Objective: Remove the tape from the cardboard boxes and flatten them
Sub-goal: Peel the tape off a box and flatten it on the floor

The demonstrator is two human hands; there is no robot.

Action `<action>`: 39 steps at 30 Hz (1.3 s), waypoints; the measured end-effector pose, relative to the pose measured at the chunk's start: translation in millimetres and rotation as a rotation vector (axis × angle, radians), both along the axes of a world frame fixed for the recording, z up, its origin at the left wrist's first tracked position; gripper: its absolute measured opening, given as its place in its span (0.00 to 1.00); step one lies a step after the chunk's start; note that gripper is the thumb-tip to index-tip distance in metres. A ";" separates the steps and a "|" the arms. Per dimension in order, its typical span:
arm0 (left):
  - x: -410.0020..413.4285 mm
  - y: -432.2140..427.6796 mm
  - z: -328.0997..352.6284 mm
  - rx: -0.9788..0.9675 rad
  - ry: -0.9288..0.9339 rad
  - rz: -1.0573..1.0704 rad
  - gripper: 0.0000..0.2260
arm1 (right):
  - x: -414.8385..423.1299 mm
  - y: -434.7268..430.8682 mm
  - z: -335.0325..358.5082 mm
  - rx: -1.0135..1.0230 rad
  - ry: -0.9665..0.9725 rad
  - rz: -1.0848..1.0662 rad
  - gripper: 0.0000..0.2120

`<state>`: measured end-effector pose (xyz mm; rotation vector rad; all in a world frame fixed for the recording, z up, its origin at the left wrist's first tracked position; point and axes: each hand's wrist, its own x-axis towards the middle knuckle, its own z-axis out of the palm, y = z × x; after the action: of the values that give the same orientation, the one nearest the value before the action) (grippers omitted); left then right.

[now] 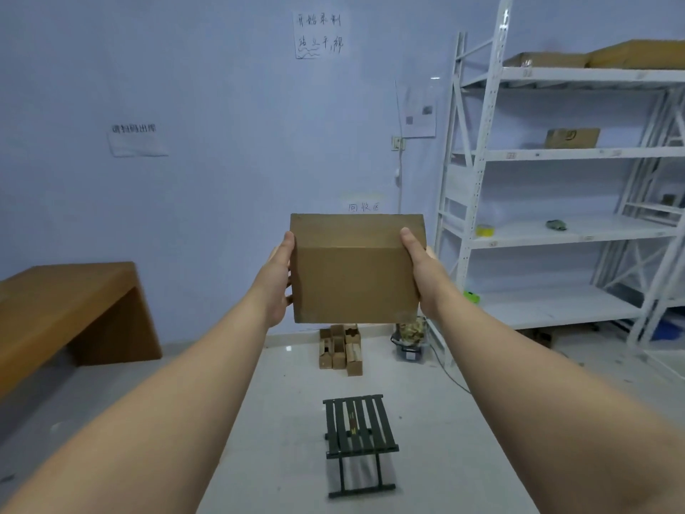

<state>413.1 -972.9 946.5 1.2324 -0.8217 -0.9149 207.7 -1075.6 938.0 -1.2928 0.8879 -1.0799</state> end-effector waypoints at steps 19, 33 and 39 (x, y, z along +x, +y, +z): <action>139.3 -201.0 -39.6 0.082 0.020 0.177 0.23 | 163.5 -230.3 -56.4 0.098 -0.016 0.120 0.37; 290.1 -349.8 -77.0 0.168 0.060 0.062 0.26 | 298.4 -361.4 -87.3 0.108 0.017 0.068 0.36; 395.5 -422.8 -79.1 0.208 0.062 -0.015 0.30 | 393.7 -422.3 -93.6 0.136 0.036 -0.041 0.47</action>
<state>808.6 -1395.6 867.4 1.3713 -0.7003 -1.0664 601.4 -1497.9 844.4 -1.1891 1.0014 -1.0131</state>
